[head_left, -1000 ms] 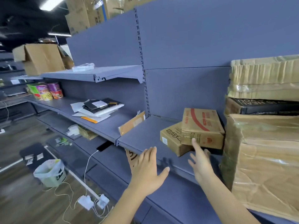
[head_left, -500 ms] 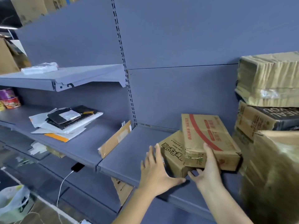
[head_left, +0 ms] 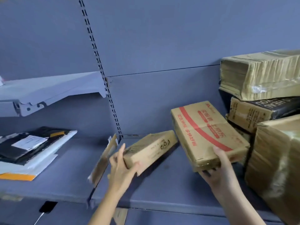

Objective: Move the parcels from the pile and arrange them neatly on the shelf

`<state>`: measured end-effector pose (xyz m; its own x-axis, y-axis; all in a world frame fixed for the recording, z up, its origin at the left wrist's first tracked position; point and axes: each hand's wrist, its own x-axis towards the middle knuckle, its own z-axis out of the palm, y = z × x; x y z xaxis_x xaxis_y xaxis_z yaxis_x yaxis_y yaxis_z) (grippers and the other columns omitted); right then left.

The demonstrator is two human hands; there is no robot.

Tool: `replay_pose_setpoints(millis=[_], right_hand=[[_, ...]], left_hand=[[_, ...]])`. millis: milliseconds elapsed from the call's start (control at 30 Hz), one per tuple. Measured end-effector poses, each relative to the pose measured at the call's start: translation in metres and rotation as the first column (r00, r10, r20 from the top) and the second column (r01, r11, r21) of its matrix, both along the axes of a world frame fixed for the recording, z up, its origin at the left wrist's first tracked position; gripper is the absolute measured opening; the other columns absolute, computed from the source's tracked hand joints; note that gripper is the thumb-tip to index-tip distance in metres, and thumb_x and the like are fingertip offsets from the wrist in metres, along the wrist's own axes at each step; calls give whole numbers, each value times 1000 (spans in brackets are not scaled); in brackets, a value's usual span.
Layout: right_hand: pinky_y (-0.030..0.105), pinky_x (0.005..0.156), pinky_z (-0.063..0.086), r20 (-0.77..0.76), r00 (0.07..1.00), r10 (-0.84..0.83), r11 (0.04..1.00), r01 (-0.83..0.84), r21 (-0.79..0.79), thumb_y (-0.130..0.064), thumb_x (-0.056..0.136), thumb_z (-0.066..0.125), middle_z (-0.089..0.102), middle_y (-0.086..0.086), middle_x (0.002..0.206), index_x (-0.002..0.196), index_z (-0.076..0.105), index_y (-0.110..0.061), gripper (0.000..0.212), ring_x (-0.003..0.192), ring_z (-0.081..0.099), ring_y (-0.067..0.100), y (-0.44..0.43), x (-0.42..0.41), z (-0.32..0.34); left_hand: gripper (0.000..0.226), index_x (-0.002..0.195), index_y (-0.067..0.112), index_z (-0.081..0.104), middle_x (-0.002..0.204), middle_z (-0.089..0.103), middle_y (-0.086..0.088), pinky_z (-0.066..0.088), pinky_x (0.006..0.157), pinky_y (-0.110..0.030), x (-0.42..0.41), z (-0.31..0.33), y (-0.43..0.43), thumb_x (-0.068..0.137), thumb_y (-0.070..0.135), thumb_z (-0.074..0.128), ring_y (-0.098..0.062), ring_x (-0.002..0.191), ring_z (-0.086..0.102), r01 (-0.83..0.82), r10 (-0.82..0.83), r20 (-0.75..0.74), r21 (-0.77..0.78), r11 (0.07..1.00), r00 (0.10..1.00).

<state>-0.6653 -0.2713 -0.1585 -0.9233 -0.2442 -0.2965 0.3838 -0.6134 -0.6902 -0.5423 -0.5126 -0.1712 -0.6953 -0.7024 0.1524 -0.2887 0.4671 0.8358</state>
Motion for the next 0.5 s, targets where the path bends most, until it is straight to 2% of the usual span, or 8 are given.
replay_pose_setpoints(millis=[67, 100, 167, 233, 300, 367, 433, 500], right_hand=[[37, 76, 53, -44, 998, -47, 998, 49, 47, -35, 89, 64, 64, -4, 124, 140, 40, -33, 57, 109, 62, 20, -6, 6, -3], [36, 74, 52, -55, 996, -67, 994, 71, 82, -34, 89, 65, 63, -4, 126, 140, 40, -31, 57, 109, 61, 18, -11, 8, -5], [37, 76, 52, -50, 996, -78, 983, 85, 163, -32, 88, 68, 61, -2, 129, 142, 38, -26, 63, 109, 60, 18, -21, 13, -12], [44, 85, 51, -15, 999, -50, 975, 52, 216, -30, 85, 72, 57, 3, 134, 147, 31, -21, 75, 116, 57, 23, -30, 18, -20], [49, 94, 50, 1, 999, -45, 963, 43, 268, -30, 83, 75, 49, 7, 141, 150, 20, -17, 87, 122, 53, 26, -36, 24, -28], [43, 98, 47, -60, 994, -88, 914, 105, 391, -30, 84, 75, 46, 5, 141, 151, 18, -11, 90, 123, 51, 23, -40, 30, -30], [37, 101, 38, -141, 982, -124, 792, 184, 583, -34, 83, 74, 35, 4, 142, 150, 15, -5, 95, 128, 40, 22, -42, 34, -26], [42, 112, 26, -196, 972, -131, 646, 234, 727, -38, 80, 77, 11, 10, 156, 152, 5, -5, 107, 141, 19, 29, -40, 39, -20]], left_hand=[[84, 140, 43, 35, 140, 33, 10, 23, 110, -39, 24, 21, -32, 60, 58, 58, -9, 128, 39, 14, 32, -165, 275, 961, 986], [77, 136, 39, 43, 142, 42, 6, 32, 109, -39, 34, 31, -44, 64, 59, 59, -10, 126, 46, 74, 23, -233, 402, 913, 972], [54, 121, 37, 57, 132, 59, 1, 52, 83, -32, 51, 48, -55, 73, 63, 55, -14, 105, 63, 185, 19, -311, 610, 771, 950], [50, 109, 34, 64, 120, 67, 0, 46, 68, -31, 61, 60, -63, 73, 66, 52, -23, 94, 66, 235, 42, -318, 776, 586, 947], [52, 97, 32, 72, 110, 70, -2, 37, 70, -34, 70, 64, -65, 64, 70, 57, -32, 94, 67, 277, -6, -301, 870, 408, 954], [56, 91, 30, 72, 108, 69, -3, 35, 70, -35, 75, 66, -63, 48, 66, 69, -36, 93, 66, 318, -98, -302, 905, 284, 948], [59, 89, 28, 70, 109, 66, -3, 33, 71, -37, 77, 64, -61, 39, 60, 74, -38, 95, 64, 342, -153, -316, 921, 186, 936], [56, 88, 25, 69, 114, 61, -2, 31, 72, -38, 77, 61, -60, 45, 61, 71, -41, 98, 61, 371, -173, -351, 923, 99, 920]])
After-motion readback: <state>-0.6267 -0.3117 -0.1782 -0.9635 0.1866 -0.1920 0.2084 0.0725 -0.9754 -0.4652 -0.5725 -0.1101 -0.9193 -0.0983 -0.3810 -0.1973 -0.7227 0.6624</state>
